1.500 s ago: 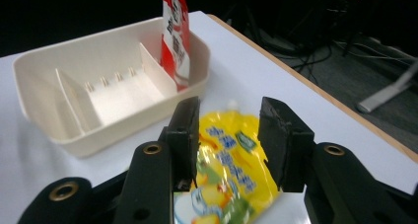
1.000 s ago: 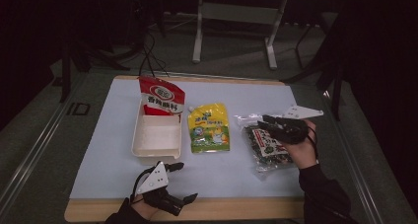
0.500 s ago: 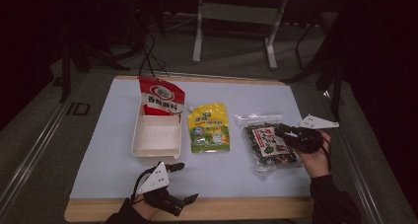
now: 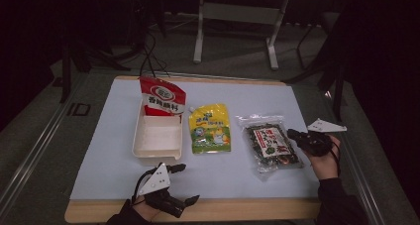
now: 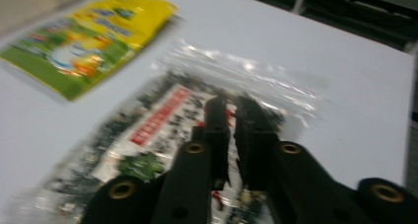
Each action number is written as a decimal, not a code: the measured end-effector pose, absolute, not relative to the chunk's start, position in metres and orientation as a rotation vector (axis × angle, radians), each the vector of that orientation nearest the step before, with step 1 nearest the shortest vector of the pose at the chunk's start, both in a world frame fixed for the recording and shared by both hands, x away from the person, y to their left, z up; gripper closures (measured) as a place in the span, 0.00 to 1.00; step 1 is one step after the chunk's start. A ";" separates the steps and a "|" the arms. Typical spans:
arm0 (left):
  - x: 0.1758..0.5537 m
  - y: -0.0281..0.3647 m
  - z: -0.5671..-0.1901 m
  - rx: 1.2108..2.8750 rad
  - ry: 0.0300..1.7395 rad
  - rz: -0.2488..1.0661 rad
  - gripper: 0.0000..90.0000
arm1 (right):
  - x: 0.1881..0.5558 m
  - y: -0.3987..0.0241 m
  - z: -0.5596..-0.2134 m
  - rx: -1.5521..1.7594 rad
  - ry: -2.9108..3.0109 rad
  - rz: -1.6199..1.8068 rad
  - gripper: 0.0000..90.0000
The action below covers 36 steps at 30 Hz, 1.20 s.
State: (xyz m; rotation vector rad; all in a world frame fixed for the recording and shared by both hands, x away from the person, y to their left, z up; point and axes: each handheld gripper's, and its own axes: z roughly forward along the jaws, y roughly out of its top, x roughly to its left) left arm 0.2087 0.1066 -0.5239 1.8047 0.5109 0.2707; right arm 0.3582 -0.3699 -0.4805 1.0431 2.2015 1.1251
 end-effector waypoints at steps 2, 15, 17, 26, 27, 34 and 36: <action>0.209 0.107 -0.524 1.806 0.510 0.273 0.01 | 0.363 -0.373 -0.486 1.059 2.185 1.088 1.00; 0.209 0.106 -0.525 1.811 0.515 0.268 0.01 | 0.397 -0.392 -0.518 1.224 2.195 0.995 1.00; 0.209 0.106 -0.525 1.814 0.514 0.270 0.01 | 0.400 -0.392 -0.522 1.236 2.196 0.977 1.00; 0.209 0.106 -0.525 1.817 0.516 0.269 0.01 | 0.411 -0.387 -0.534 1.277 2.222 0.872 1.00; 0.210 0.106 -0.525 1.818 0.515 0.269 0.01 | 0.412 -0.388 -0.535 1.284 2.225 0.871 1.00; 0.210 0.105 -0.526 1.818 0.515 0.263 0.01 | 0.412 -0.386 -0.542 1.309 2.240 0.855 1.00; 0.210 0.105 -0.526 1.818 0.515 0.263 0.01 | 0.411 -0.385 -0.542 1.309 2.247 0.861 1.00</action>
